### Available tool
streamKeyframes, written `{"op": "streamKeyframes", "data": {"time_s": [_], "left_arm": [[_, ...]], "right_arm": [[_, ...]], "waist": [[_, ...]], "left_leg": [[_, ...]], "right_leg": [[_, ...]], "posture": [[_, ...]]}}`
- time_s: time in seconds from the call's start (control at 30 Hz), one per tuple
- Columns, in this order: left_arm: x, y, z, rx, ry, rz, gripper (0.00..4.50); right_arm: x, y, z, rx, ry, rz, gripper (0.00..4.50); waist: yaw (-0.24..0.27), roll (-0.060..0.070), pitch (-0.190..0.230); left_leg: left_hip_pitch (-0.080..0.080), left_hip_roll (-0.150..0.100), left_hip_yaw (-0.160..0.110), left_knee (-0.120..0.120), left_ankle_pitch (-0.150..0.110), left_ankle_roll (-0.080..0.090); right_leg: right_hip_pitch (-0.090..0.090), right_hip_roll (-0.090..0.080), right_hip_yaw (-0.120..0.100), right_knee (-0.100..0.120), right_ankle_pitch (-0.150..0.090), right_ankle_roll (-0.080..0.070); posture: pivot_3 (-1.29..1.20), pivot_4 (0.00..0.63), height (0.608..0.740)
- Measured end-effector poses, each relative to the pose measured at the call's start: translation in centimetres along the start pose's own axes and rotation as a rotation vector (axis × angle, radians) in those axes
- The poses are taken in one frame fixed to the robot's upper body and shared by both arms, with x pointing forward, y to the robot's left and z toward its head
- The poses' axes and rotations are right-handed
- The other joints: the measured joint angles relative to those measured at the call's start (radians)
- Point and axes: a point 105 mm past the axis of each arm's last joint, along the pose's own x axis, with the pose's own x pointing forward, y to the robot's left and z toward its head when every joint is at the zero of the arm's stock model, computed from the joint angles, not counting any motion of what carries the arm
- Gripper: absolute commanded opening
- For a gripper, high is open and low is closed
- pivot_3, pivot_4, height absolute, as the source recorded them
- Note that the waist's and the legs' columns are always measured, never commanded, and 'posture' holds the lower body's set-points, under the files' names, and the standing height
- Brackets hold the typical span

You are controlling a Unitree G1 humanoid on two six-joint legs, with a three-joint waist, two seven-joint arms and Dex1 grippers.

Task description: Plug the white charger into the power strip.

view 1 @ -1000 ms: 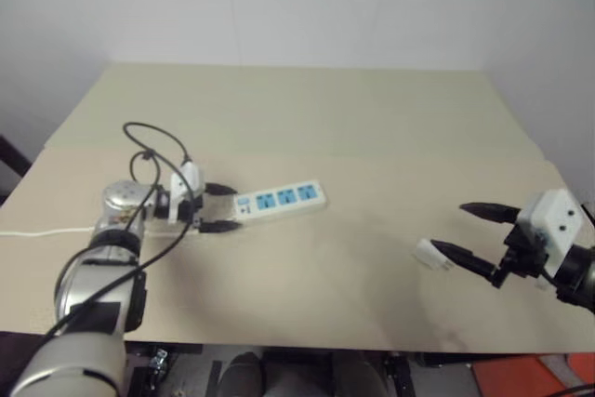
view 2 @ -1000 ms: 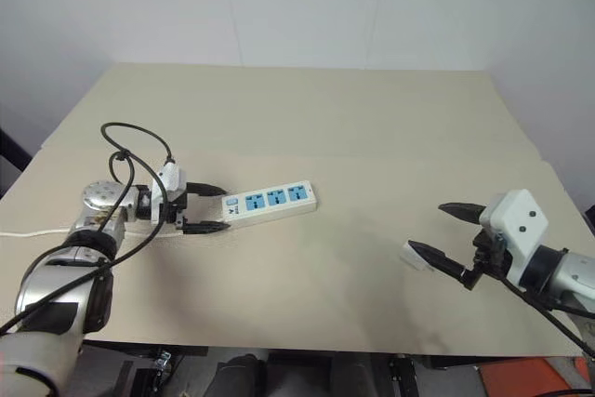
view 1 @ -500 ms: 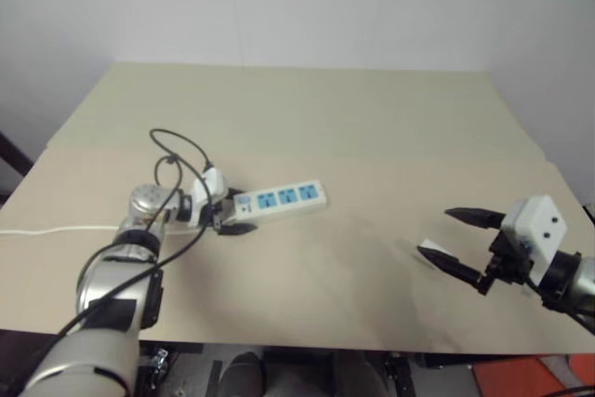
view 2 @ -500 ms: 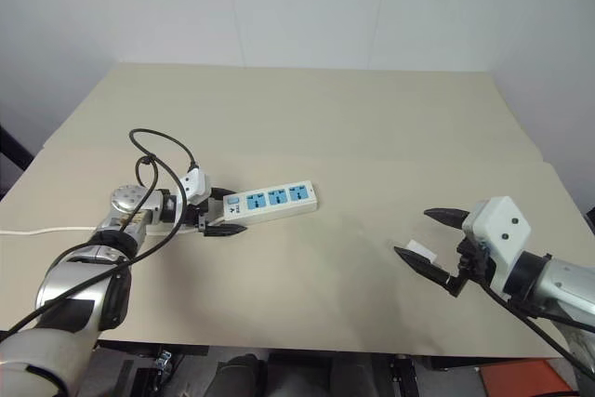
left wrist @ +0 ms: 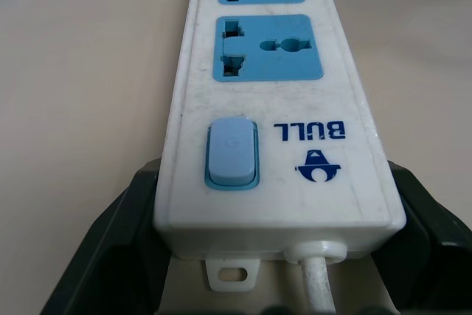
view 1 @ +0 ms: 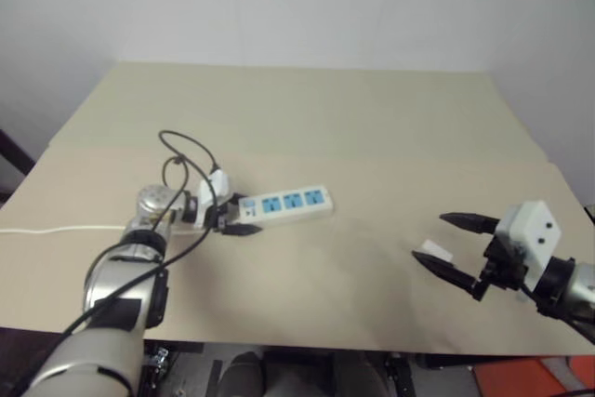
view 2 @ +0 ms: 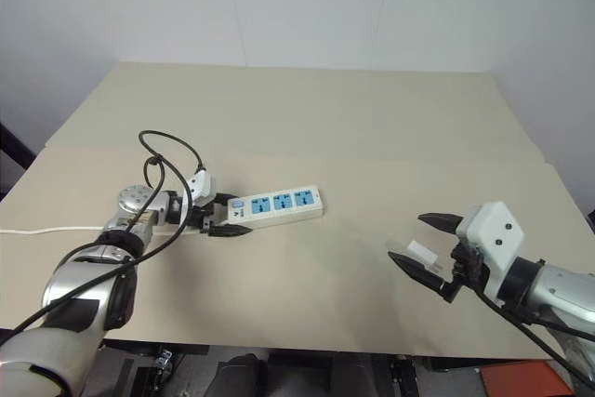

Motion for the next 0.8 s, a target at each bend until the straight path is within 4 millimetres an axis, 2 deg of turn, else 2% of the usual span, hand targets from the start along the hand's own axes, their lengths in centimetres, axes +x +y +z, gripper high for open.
{"op": "streamKeyframes", "data": {"time_s": [0.23, 0.43, 0.5, 0.57, 0.8], "left_arm": [[3.0, -1.4, 1.3, 0.01, -0.087, -0.111, 3.3], [3.5, -1.4, 1.4, 0.027, -0.088, -0.094, 3.3], [3.6, -1.4, 1.4, 0.037, -0.087, -0.089, 4.04], [3.7, -1.4, 1.5, 0.051, -0.096, -0.079, 4.44], [3.8, -1.7, 1.7, 0.07, -0.119, -0.094, 4.44]], "right_arm": [[1.1, 0.5, -0.1, 0.005, -0.01, 0.03, 4.5], [1.4, 0.4, -0.2, 0.011, -0.009, 0.03, 4.5], [1.4, 0.5, -0.3, 0.012, -0.007, 0.031, 4.5], [1.4, 0.4, -0.4, 0.01, -0.001, 0.026, 4.5], [1.5, 0.4, -0.6, 0.02, -0.004, 0.011, 4.5]], "waist": [[0.001, 0.0, 0.0], [0.001, 0.0, 0.0], [0.001, 0.0, 0.0], [0.002, 0.0, 0.0], [0.001, 0.0, 0.0]], "left_leg": [[-0.001, 0.0, 0.0, 0.001, 0.0, 0.0], [0.0, 0.0, -0.001, 0.001, 0.0, 0.0], [0.0, 0.0, -0.001, 0.001, 0.0, 0.0], [0.0, 0.0, -0.001, 0.001, 0.0, 0.0], [0.0, -0.001, -0.002, 0.001, 0.0, 0.0]], "right_leg": [[0.0, 0.0, 0.0, 0.0, 0.0, 0.0], [0.0, 0.0, 0.0, 0.0, 0.0, 0.0], [0.0, 0.0, 0.0, 0.0, 0.0, 0.0], [0.001, 0.0, 0.0, 0.0, 0.0, 0.0], [0.001, 0.0, -0.001, 0.0, 0.0, 0.0]], "posture": [[0.0, 0.15, 0.74], [0.0, 0.15, 0.74], [0.0, 0.15, 0.74], [0.0, 0.15, 0.74], [0.0, 0.15, 0.74]]}}
